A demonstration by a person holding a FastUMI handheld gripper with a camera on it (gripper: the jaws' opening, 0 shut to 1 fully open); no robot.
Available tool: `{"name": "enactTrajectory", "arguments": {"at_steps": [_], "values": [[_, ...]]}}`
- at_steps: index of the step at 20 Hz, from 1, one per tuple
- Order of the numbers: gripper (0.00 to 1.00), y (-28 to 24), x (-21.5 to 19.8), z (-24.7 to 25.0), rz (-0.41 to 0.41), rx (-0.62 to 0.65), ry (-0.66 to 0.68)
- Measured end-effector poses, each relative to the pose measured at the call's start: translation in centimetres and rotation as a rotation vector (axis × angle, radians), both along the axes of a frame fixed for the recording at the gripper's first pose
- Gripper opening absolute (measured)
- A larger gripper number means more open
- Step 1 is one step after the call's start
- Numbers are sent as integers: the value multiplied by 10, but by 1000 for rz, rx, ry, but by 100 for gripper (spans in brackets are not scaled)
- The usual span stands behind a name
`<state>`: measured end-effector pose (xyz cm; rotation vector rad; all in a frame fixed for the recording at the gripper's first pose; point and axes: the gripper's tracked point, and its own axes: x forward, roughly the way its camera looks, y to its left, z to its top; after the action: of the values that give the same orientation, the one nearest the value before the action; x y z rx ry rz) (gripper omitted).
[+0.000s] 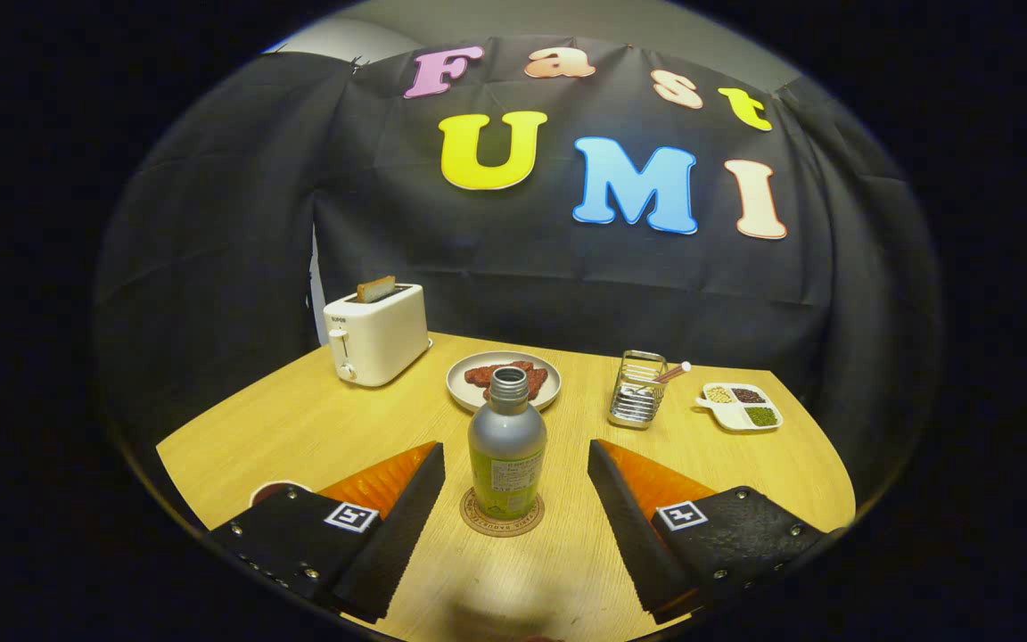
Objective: Take the bottle from table, then pour the juice into the cup, finally place the bottle on the coaster
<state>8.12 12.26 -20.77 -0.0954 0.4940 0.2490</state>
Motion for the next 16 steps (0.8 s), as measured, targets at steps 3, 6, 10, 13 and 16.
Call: {"name": "enactTrajectory", "arguments": {"at_steps": [3,6,10,13,16], "values": [[98,-8,-12,34,-28,26,-48],[98,-12,-29,62,-36,51,-79],[98,-19,-53,86,-59,61,-106],[98,-29,-68,119,-113,55,-210],[97,-32,-87,140,-147,67,-279]]}}
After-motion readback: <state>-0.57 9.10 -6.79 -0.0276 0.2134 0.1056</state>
